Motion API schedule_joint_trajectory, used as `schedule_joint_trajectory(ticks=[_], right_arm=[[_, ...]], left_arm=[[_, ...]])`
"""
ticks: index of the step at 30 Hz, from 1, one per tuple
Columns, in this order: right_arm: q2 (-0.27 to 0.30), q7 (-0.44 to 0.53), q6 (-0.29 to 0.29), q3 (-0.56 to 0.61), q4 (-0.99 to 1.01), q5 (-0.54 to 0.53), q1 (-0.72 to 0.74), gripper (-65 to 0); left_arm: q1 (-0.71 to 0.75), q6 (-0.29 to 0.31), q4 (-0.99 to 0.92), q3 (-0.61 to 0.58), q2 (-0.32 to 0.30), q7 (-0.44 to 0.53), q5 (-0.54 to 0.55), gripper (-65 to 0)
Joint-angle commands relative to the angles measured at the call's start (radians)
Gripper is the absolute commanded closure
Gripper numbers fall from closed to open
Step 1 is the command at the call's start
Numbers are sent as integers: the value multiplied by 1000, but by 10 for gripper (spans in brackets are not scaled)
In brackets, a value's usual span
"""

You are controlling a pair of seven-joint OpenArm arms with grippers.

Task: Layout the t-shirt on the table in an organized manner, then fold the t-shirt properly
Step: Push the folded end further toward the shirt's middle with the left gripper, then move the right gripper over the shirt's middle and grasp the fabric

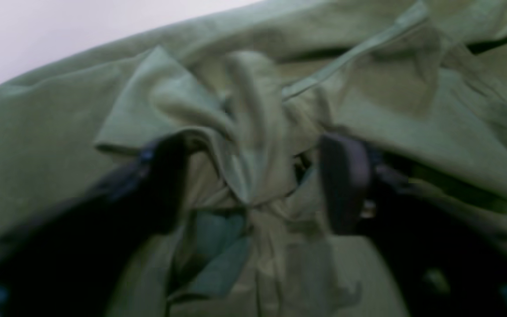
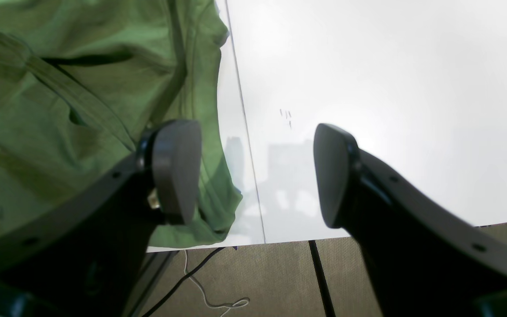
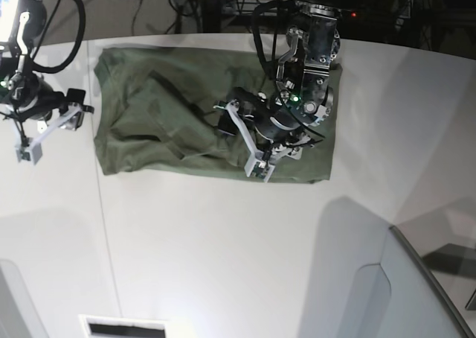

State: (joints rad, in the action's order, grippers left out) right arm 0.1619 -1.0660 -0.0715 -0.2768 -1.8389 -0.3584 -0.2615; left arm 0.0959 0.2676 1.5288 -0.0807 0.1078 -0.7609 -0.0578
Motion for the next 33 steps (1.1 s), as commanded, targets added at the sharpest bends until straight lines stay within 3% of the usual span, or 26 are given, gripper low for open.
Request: schedule_joint_trajectory(ticks=[1, 9, 15, 17, 20, 21, 23, 26, 29, 33], right_arm=[[11, 10, -6, -2, -14, 0, 6, -383], [11, 10, -6, -2, -14, 0, 6, -383], [11, 10, -7, -2, -14, 0, 6, -383], [11, 10, -7, 0, -20, 0, 6, -381], [11, 10, -7, 0, -38, 0, 15, -381], [11, 10, -7, 0, -49, -1, 15, -381], [9, 10, -7, 37, -78, -1, 17, -377], [9, 8, -7, 162, -117, -3, 29, -246], [9, 8, 2, 368, -114, -3, 75, -9], [-49, 10, 3, 600, -72, -1, 152, -27]], left_arm=[[-25, 5, 22, -26, 5, 16, 8, -507], [-72, 5, -9, -182, 19, 16, 28, -504], [-106, 5, 46, -187, 23, -6, 120, -484], [-88, -20, 121, -141, 16, -49, 103, -382], [-38, -110, 223, -20, -7, -65, 26, -69], [-23, -115, 241, 8, -26, -65, 8, 0], [18, -115, 275, 65, -67, -64, -12, 0], [86, -115, 290, 157, -132, -61, -10, 0], [164, -115, 290, 275, -179, 1, -10, 0], [273, -112, 284, 467, -208, 137, -10, 0]])
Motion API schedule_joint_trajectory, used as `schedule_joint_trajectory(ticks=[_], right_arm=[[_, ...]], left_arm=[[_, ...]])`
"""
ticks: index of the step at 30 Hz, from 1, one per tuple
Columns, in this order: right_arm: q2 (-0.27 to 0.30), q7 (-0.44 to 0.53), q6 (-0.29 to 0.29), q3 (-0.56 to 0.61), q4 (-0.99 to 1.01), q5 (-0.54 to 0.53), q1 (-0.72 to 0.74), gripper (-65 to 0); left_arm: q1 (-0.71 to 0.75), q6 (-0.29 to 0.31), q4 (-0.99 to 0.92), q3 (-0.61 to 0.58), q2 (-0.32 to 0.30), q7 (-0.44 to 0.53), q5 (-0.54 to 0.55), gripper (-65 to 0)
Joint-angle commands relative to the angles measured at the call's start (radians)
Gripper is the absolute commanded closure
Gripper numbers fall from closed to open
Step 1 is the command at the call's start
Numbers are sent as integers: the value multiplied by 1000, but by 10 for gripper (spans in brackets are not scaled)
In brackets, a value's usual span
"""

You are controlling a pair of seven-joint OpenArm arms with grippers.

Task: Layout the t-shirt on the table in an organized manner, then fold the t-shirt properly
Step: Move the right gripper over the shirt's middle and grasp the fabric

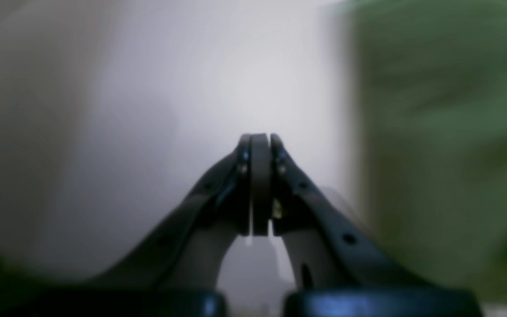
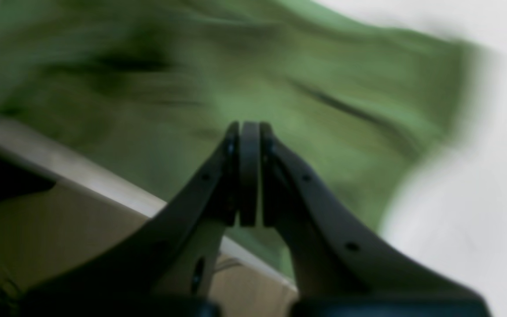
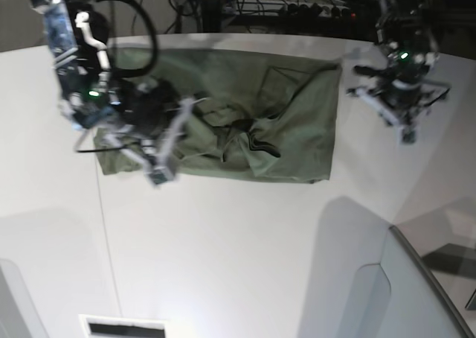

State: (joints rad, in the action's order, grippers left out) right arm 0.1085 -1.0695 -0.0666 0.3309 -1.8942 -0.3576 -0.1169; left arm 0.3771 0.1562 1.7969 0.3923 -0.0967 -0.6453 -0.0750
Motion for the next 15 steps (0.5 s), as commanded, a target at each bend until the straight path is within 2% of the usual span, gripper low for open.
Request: schedule_joint_trajectory(ticks=[1, 6, 9, 11, 15], right_arm=[[-19, 13, -2, 27, 3, -2, 29, -14], [-128, 21, -9, 185, 210, -4, 153, 0], [-195, 31, -9, 251, 361, -4, 222, 0], [-217, 76, -11, 297, 447, -4, 262, 0], [-231, 183, -11, 412, 585, -5, 326, 0]], left_arm=[[16, 9, 14, 40, -8, 57, 7, 0], [109, 90, -3, 218, -4, 200, 8, 0], [127, 98, -33, 262, -2, 224, 8, 0], [132, 98, -47, 277, -2, 223, 30, 0], [133, 99, -59, 340, -4, 216, 145, 0]])
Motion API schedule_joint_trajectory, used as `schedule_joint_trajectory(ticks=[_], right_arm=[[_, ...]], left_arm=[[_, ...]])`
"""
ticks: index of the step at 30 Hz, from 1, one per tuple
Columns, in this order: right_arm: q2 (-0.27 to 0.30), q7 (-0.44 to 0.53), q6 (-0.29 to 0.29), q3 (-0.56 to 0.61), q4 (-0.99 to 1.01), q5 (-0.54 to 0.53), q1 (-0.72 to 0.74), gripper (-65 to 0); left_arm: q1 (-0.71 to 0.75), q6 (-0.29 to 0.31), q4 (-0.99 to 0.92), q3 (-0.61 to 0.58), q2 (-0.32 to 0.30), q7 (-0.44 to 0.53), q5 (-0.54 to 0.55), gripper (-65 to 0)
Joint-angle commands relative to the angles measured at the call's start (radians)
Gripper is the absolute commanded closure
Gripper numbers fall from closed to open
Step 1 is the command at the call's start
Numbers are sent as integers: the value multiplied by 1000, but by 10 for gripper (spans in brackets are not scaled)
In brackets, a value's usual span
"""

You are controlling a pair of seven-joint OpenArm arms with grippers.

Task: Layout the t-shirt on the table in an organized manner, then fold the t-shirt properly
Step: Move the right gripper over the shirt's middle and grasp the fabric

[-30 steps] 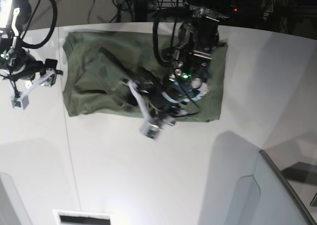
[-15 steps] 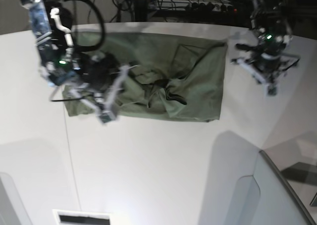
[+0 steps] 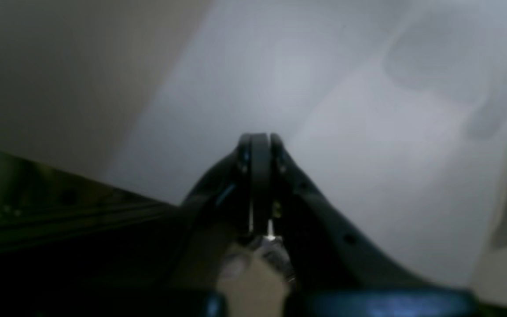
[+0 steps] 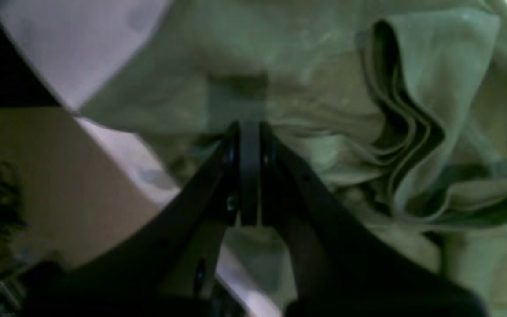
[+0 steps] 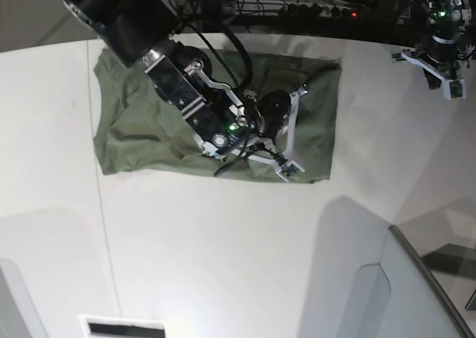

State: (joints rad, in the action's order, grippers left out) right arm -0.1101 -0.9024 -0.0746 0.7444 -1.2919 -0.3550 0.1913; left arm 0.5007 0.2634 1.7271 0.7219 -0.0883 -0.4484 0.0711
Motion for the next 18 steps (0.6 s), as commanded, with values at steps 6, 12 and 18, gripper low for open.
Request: schedule_joint_trajectory(ticks=[6, 12, 18], right_arm=[[-18, 91, -3, 11, 62, -8, 53, 0], [-18, 141, -3, 10, 145, -8, 101, 0], [-15, 150, 5, 7, 208, -8, 116, 0]], left_arm=[[9, -6, 0, 37, -17, 20, 48, 0], [9, -6, 0, 35, -14, 20, 48, 0], [9, -6, 0, 35, -14, 18, 48, 0]])
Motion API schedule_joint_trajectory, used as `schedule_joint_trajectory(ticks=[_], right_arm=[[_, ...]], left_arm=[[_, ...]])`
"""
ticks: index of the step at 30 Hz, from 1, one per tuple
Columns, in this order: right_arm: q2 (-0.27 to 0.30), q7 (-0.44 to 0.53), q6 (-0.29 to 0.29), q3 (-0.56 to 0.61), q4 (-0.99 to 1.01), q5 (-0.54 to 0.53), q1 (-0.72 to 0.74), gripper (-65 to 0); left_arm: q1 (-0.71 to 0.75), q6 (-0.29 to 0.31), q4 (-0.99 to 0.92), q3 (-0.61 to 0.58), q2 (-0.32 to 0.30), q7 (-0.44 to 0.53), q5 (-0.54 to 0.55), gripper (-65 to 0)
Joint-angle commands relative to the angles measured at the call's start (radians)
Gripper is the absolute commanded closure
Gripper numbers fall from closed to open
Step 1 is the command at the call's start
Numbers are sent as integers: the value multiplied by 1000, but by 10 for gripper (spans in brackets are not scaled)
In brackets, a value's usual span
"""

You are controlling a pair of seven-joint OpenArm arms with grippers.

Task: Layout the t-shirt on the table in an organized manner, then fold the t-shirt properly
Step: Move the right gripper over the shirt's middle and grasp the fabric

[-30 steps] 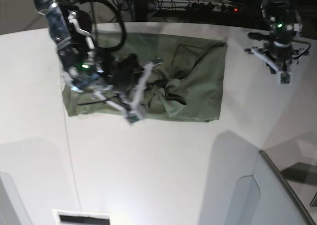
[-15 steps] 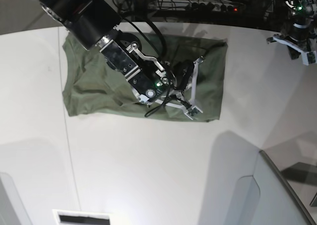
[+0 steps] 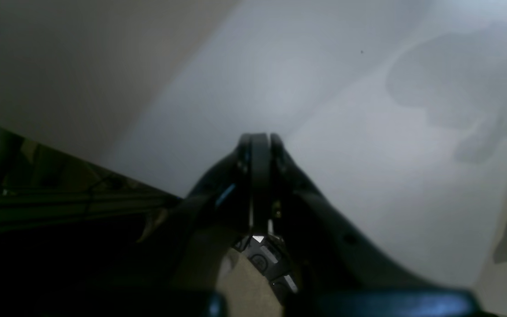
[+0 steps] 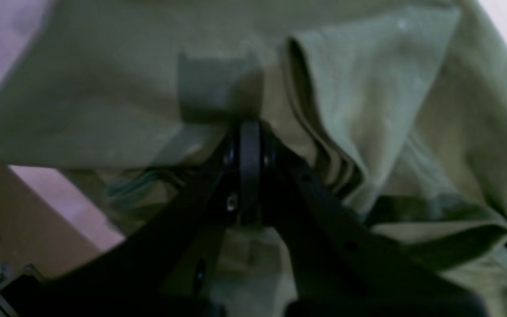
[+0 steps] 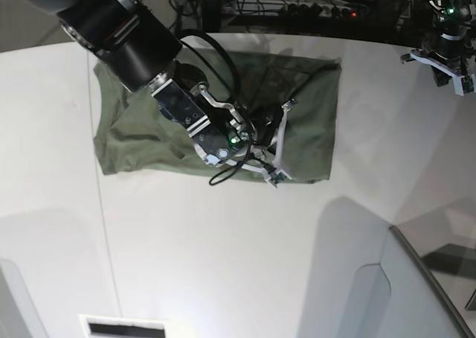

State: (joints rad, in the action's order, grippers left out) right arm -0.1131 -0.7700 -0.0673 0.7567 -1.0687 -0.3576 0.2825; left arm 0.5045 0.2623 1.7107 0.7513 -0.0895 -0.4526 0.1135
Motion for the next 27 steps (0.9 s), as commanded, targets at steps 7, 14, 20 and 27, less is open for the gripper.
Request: schedule_joint_trajectory(ticks=[7, 14, 20, 27], right_arm=[[-4, 11, -2, -154, -9, -4, 25, 0], [17, 10, -2, -237, -15, -1, 21, 0], [36, 16, 25, -320, -43, 1, 17, 0], [69, 10, 171, -312, -322, 1, -82, 0]], left_arm=[[6, -5, -31, 6, -17, 22, 5, 0], [0, -5, -67, 10, -20, 27, 7, 0], [-4, -5, -70, 7, -20, 27, 8, 0], [-7, -5, -70, 7, -20, 28, 12, 0]])
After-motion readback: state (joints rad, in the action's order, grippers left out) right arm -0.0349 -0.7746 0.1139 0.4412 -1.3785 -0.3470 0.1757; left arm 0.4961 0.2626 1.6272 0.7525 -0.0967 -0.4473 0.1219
